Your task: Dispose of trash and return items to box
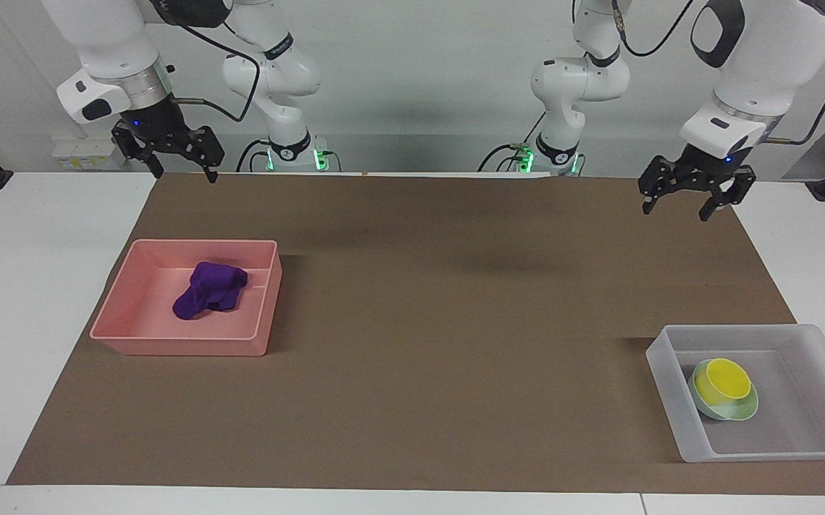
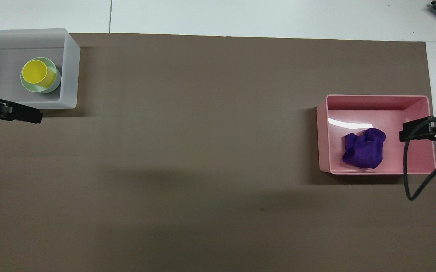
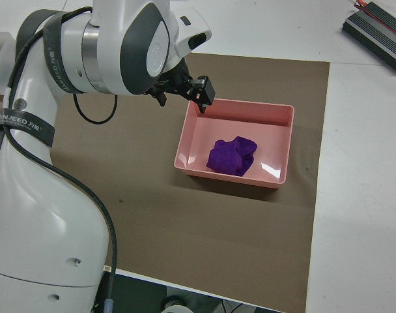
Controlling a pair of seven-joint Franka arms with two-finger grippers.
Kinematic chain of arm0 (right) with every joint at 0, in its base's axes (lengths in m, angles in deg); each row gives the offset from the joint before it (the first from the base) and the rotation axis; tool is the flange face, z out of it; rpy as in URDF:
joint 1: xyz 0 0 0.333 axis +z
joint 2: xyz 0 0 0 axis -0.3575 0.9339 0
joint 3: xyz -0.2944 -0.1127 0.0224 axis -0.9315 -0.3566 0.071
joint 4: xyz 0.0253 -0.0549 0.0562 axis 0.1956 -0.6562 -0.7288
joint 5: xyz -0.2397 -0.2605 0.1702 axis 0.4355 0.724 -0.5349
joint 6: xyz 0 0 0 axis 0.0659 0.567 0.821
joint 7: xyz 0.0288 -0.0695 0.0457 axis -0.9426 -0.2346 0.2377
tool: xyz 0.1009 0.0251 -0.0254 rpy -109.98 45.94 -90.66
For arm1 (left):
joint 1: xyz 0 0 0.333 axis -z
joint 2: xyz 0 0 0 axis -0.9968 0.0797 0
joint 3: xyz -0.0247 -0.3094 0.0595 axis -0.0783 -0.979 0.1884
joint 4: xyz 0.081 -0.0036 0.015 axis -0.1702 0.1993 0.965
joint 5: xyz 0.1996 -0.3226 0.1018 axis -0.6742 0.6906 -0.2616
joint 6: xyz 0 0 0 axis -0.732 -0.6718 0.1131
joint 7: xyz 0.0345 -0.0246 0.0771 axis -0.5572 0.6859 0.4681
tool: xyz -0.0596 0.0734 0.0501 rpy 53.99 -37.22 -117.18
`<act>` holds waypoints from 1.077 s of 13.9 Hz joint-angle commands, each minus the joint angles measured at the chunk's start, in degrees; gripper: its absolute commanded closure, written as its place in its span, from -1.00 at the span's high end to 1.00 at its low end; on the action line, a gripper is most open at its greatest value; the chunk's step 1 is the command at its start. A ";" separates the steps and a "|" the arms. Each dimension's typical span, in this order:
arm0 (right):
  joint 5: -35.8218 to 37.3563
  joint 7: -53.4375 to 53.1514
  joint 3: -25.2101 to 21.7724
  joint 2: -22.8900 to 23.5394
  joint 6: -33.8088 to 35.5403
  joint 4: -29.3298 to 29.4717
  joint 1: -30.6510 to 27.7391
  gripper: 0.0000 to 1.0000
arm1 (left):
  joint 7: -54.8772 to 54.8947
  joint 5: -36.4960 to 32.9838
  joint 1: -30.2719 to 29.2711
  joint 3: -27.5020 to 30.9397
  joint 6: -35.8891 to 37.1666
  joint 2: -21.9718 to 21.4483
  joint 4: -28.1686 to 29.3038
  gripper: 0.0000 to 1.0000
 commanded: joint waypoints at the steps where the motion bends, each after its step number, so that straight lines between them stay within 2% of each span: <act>1: 0.03 0.80 0.24 -1.37 -1.48 -1.80 -0.66 1.00 | -0.19 -0.16 -0.38 0.03 5.76 1.99 -4.78 1.00; 4: 0.03 0.62 0.24 -1.37 -1.48 -1.80 -0.57 1.00 | -0.81 -0.15 -0.30 -0.06 6.74 2.08 -5.66 1.00; 7: 0.03 0.53 0.24 -1.37 -1.48 -1.80 -0.57 1.00 | -2.74 -0.77 -0.21 -0.06 5.61 1.29 -3.47 1.00; 15: 0.03 0.53 0.24 -1.46 -1.39 -1.80 -0.57 1.00 | -2.56 -0.68 -1.61 0.11 6.39 1.03 -3.20 1.00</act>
